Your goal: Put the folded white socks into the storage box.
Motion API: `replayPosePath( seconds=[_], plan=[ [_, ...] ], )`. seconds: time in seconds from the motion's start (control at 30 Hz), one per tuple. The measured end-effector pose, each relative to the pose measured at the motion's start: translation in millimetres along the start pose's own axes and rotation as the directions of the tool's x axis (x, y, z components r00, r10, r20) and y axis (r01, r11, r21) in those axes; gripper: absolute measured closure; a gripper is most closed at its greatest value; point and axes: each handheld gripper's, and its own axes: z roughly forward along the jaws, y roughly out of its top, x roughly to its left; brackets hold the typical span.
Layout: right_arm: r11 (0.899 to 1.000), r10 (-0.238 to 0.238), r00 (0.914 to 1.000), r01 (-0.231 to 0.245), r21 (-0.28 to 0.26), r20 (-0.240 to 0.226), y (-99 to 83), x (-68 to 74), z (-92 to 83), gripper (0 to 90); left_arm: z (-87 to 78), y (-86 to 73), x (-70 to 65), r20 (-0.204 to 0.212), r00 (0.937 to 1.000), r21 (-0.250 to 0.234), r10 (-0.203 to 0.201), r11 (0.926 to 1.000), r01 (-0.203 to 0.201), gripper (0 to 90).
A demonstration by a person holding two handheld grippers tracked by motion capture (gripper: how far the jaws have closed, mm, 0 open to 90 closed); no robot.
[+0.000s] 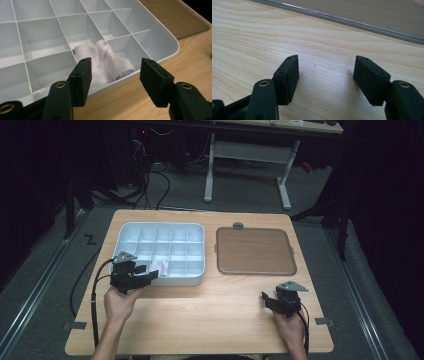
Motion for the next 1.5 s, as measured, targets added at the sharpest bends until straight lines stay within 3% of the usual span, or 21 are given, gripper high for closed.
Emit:
replayPosePath(
  seconds=[0.7,1.5],
  plan=[
    [1.000,-0.002,1.0000,0.002,0.000,-0.001,0.1,-0.1,0.0,37.6,-20.2,-27.1,-4.4,0.040,0.9990,-0.032,-0.020,0.9993,0.021,37.1],
    [1.000,-0.001,1.0000,0.001,0.001,-0.001,0.0,0.0,0.0,37.4,-18.3,-60.3,-10.5,0.064,0.9978,-0.020,-0.017,0.9996,0.018,34.2]
  ],
)
